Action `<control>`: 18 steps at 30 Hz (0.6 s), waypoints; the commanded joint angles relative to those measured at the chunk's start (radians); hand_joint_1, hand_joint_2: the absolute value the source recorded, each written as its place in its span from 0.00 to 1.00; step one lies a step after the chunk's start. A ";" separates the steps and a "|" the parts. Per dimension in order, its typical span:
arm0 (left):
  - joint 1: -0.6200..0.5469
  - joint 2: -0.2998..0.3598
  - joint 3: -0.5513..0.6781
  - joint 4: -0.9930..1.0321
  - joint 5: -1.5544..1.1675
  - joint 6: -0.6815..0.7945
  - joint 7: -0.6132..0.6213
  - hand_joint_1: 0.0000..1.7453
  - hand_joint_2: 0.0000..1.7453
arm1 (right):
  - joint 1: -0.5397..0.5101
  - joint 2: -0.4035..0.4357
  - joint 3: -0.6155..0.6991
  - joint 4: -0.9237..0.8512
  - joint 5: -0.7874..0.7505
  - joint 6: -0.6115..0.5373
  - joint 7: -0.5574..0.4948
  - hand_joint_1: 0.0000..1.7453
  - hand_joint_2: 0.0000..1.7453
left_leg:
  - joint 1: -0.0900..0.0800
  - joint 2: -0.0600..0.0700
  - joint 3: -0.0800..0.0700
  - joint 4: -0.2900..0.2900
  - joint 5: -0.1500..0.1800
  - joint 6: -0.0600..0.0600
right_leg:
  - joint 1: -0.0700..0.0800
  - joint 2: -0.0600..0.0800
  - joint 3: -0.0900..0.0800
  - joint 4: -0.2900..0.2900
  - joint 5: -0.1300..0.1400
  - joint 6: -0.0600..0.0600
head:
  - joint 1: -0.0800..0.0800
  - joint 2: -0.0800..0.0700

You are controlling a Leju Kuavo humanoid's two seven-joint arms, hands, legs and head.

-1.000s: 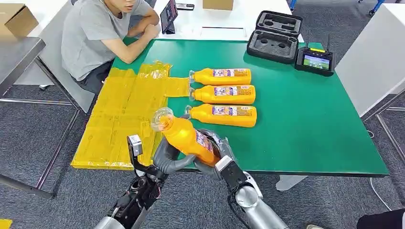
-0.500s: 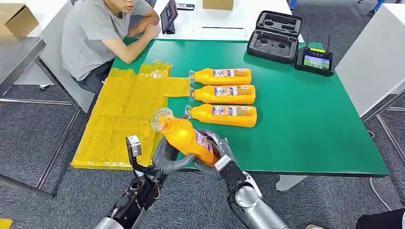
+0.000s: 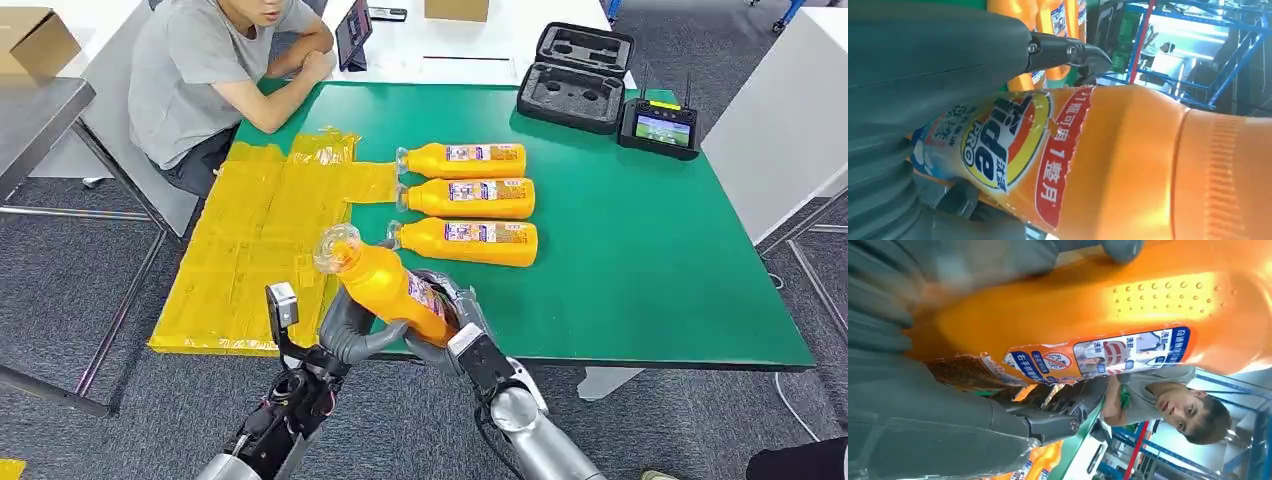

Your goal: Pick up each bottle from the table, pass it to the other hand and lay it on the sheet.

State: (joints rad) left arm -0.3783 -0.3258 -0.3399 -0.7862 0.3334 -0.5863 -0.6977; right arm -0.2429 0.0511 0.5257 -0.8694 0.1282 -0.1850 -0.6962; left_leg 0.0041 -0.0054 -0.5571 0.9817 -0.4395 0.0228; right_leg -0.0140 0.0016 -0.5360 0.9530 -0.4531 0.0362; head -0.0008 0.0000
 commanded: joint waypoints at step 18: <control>-0.047 0.019 0.003 0.053 -0.015 0.021 0.000 1.00 1.00 | -0.074 0.021 0.037 0.088 0.002 0.012 -0.002 1.00 1.00 | 0.001 0.002 0.001 0.001 -0.001 -0.001 | 0.001 0.001 0.001 0.001 0.000 -0.002 | 0.000 0.000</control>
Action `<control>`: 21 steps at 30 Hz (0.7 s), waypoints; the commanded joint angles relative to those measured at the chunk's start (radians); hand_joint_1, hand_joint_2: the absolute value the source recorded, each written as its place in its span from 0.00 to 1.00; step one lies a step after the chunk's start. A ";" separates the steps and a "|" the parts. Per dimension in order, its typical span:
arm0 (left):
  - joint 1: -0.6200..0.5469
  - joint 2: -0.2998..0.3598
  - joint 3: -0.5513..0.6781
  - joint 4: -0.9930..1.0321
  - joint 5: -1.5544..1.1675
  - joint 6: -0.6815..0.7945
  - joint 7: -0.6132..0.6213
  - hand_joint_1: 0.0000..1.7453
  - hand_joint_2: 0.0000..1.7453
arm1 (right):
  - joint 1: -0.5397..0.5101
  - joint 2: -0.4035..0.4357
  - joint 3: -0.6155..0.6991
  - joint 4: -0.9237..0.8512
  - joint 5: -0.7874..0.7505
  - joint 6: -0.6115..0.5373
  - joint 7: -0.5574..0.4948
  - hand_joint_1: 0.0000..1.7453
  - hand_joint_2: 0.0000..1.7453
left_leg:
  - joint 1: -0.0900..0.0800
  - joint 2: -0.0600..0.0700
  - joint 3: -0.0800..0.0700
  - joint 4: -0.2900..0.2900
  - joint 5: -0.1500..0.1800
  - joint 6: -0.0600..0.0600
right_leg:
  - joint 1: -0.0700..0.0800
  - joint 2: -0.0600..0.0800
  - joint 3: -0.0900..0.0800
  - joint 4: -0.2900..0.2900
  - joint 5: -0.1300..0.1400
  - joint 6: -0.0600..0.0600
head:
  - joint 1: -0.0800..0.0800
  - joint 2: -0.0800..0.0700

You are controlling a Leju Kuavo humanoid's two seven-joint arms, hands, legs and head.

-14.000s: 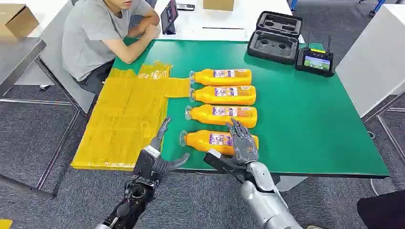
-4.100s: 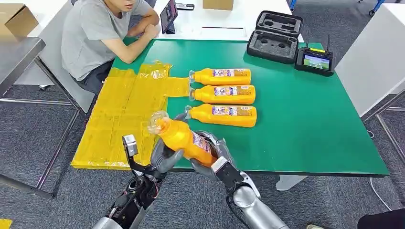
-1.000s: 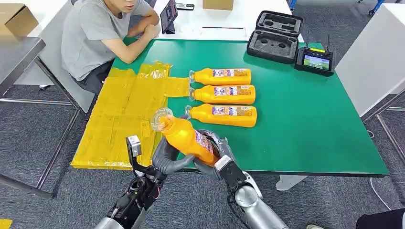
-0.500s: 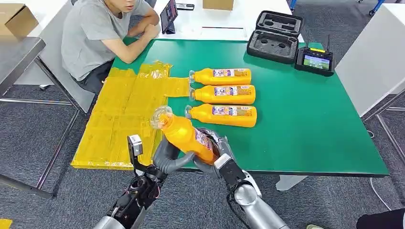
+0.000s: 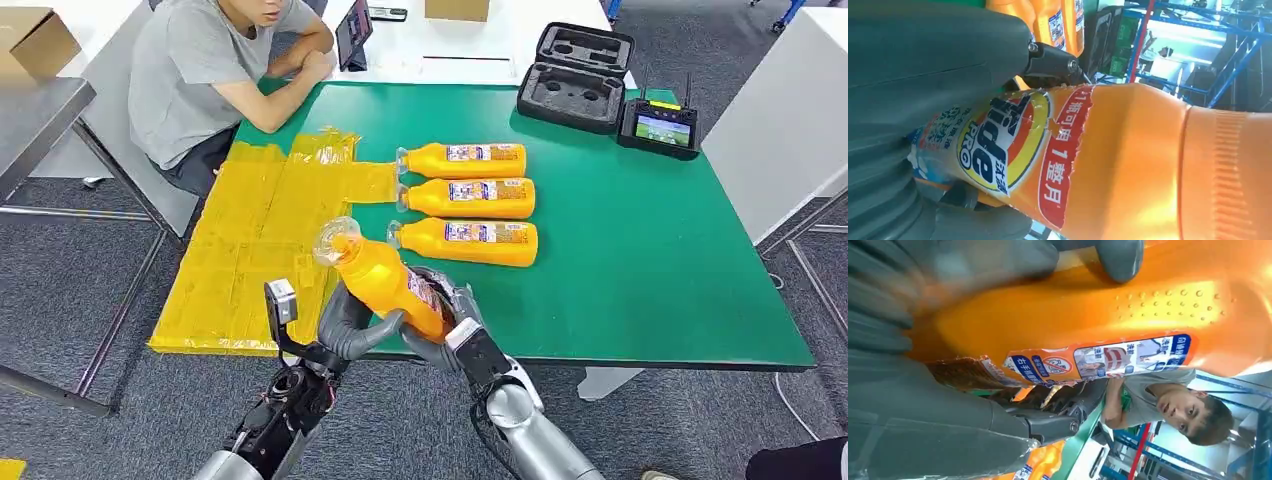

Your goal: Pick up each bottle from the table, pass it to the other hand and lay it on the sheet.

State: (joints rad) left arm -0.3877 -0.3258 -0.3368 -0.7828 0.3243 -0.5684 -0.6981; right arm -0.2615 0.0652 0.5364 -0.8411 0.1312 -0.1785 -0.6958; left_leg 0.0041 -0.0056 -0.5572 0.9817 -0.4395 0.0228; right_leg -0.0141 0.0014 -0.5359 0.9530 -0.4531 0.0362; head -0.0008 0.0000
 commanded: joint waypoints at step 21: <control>-0.019 0.026 0.035 0.035 -0.028 0.015 0.000 1.00 1.00 | -0.053 0.026 -0.030 0.113 0.019 -0.074 -0.002 0.00 0.00 | 0.000 0.002 0.002 0.000 -0.001 -0.001 | 0.000 0.002 0.001 0.000 0.000 -0.001 | 0.000 0.000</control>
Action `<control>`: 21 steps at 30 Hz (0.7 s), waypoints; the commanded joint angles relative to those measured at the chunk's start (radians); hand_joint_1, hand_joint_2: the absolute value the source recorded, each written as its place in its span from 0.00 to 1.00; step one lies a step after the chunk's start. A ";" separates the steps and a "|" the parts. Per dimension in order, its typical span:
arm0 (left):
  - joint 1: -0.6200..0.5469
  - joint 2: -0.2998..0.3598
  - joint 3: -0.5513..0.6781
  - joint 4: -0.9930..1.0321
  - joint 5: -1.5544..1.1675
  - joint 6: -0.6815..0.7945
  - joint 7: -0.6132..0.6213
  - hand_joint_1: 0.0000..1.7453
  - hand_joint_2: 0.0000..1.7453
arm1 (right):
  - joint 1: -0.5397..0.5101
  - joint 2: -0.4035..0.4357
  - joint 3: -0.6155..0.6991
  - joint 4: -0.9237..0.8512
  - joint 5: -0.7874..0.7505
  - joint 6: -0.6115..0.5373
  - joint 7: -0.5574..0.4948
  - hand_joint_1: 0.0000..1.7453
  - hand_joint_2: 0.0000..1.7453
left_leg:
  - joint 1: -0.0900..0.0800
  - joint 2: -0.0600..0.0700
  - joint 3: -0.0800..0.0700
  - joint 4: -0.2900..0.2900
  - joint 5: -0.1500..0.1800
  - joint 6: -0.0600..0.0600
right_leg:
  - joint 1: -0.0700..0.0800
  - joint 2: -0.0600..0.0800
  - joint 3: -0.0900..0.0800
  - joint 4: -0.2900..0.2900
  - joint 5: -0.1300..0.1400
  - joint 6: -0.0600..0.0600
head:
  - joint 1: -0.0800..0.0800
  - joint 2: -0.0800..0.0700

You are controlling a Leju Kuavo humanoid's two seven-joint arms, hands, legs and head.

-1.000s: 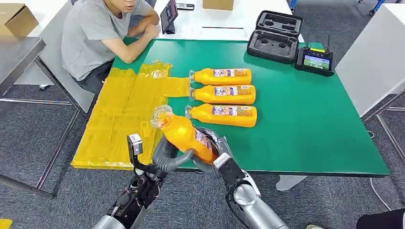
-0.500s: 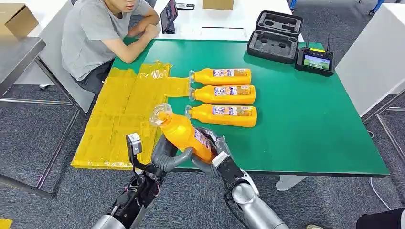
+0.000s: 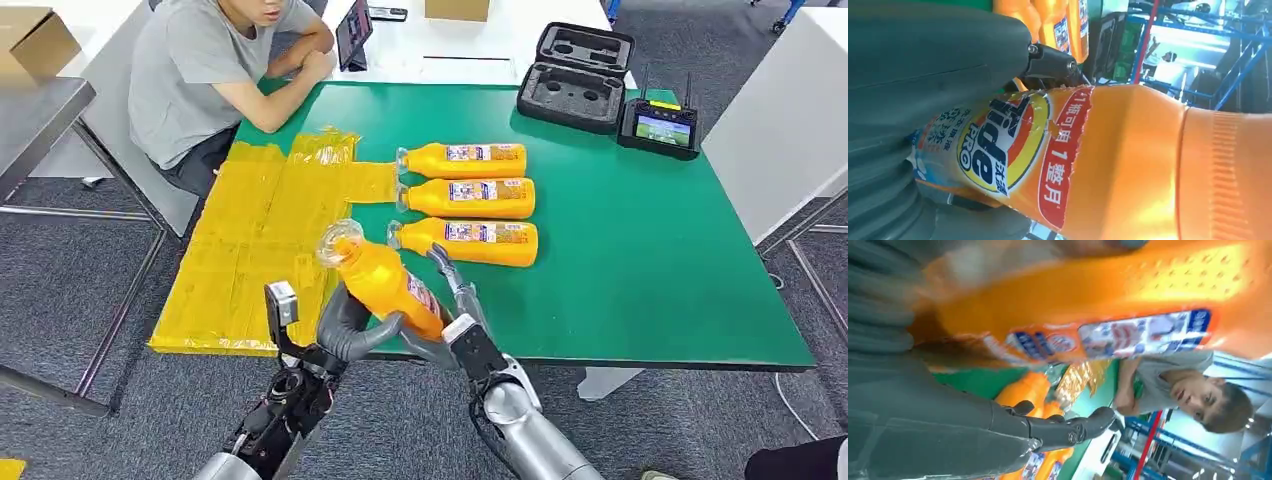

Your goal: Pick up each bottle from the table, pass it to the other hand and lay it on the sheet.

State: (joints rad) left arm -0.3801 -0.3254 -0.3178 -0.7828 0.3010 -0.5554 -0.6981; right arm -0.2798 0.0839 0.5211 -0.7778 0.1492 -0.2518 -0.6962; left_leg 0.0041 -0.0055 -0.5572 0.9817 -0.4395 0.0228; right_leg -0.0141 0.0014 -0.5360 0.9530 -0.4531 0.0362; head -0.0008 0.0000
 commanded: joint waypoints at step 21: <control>-0.005 0.078 -0.070 -0.156 -0.385 0.568 0.000 1.00 1.00 | 0.027 0.001 -0.050 0.003 0.029 -0.051 -0.002 0.00 0.00 | 0.000 0.001 0.000 0.001 -0.001 -0.001 | 0.001 0.001 0.000 0.001 0.000 -0.002 | 0.000 0.000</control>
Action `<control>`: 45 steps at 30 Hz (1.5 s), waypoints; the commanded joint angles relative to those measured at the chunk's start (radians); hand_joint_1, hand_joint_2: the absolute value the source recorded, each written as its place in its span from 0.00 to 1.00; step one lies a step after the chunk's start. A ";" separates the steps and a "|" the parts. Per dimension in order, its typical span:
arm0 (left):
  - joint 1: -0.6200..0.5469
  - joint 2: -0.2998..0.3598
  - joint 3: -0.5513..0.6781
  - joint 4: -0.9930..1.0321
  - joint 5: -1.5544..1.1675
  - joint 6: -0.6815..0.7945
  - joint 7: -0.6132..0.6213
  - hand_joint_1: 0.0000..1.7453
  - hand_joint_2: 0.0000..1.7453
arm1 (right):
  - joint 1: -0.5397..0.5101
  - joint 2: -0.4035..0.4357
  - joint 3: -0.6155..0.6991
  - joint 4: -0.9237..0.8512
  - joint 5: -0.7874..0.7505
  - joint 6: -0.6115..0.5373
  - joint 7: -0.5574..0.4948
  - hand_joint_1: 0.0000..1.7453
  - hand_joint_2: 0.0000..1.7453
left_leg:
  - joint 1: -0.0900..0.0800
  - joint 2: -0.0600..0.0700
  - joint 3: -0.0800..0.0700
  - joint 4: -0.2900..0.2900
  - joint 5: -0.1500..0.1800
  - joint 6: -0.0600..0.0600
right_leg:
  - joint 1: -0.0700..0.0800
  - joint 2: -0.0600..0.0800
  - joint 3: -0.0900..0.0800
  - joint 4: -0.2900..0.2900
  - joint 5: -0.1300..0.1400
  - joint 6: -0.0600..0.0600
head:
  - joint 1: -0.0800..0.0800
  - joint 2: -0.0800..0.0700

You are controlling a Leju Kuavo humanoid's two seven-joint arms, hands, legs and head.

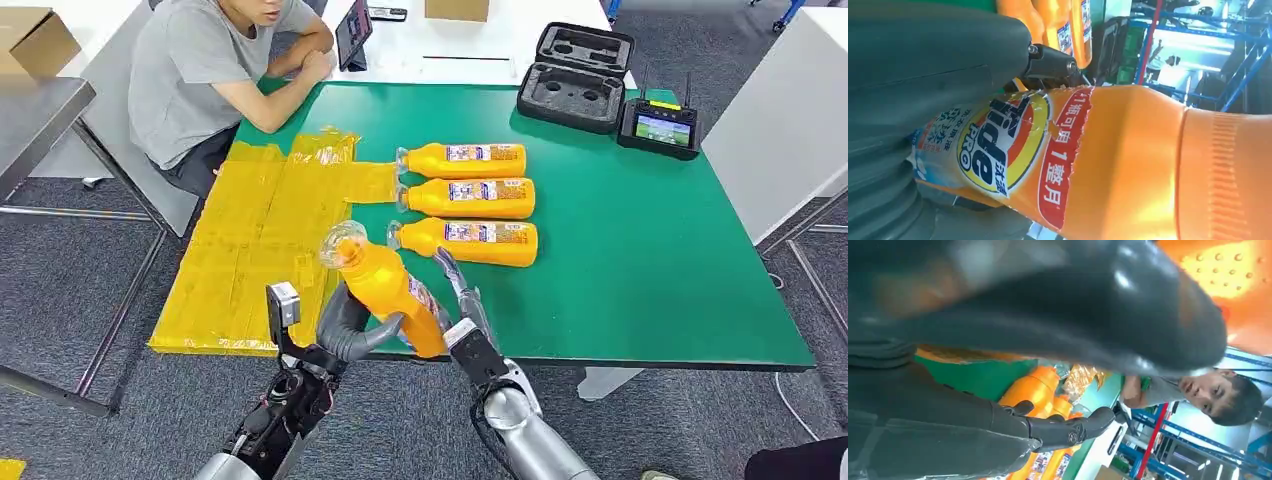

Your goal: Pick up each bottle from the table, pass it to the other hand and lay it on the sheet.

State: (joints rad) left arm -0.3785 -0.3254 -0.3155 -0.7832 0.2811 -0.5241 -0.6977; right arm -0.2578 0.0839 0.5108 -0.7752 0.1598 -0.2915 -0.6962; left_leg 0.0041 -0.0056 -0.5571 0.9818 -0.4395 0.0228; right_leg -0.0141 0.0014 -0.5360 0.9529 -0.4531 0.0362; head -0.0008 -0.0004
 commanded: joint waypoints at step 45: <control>-0.069 0.073 0.239 -0.070 -1.562 1.222 0.327 1.00 1.00 | 0.054 0.003 -0.076 -0.020 0.027 -0.046 -0.002 0.00 0.00 | 0.001 0.001 0.000 0.001 0.000 -0.001 | 0.001 0.001 0.000 0.001 0.001 0.000 | 0.000 0.000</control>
State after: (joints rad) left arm -0.4357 -0.2018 -0.3490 -0.8438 -0.8755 0.6390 -0.5317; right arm -0.1875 0.0820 0.4650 -0.8045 0.1797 -0.3376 -0.6962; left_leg 0.0040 -0.0064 -0.5572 0.9820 -0.4391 0.0229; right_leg -0.0142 0.0004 -0.5360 0.9530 -0.4525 0.0370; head -0.0008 0.0000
